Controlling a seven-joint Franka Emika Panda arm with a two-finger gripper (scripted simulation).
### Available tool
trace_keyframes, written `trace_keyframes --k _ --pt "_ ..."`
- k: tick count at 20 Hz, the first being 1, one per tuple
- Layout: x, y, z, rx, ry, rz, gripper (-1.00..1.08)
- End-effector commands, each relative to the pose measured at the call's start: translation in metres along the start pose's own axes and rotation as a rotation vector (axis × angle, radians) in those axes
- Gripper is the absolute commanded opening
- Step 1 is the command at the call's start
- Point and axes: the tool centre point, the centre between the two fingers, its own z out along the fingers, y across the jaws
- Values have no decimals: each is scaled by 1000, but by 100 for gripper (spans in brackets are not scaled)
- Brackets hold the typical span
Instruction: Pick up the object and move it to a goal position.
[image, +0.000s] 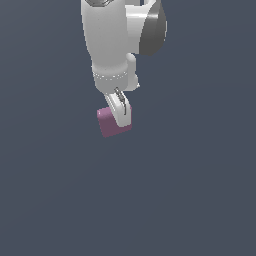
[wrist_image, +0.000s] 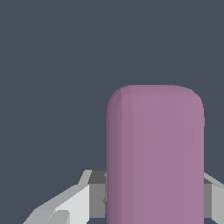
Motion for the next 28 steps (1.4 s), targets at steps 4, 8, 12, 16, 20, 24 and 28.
trace_keyframes --k 4,8,12,16,20,24,28 --pt "19 5 -59 0 0 0 -100" --pt "32 8 -99 0 0 0 -100" --pt "43 9 -134 -1 0 -1 -100" --pt "53 10 -164 -1 0 -2 -100" --pt "62 11 -190 -1 0 -2 -100" --pt "69 11 -210 -1 0 -3 -100" --pt "74 11 -224 -1 0 -4 -100"
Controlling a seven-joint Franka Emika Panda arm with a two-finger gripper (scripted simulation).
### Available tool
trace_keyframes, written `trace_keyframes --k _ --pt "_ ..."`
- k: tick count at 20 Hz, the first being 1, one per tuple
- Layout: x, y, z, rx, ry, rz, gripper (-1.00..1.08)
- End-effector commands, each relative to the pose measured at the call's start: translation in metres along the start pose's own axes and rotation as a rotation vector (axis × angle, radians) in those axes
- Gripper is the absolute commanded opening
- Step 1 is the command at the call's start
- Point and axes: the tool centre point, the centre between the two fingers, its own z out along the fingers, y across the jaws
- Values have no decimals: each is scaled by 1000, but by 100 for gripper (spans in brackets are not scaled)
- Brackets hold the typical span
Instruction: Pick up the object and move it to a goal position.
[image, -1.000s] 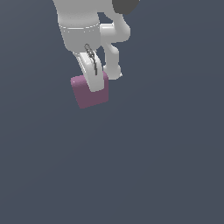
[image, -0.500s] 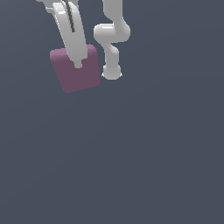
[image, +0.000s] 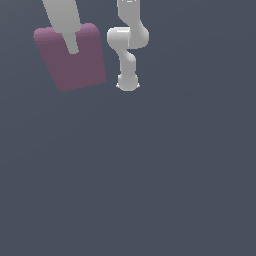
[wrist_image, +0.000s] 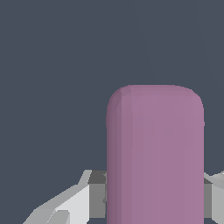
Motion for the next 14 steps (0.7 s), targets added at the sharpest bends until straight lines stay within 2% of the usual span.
trace_keyframes --k 1,14 --pt "3 0 -8 0 0 -1 -100" --pt "9 -1 -23 0 0 0 -100"
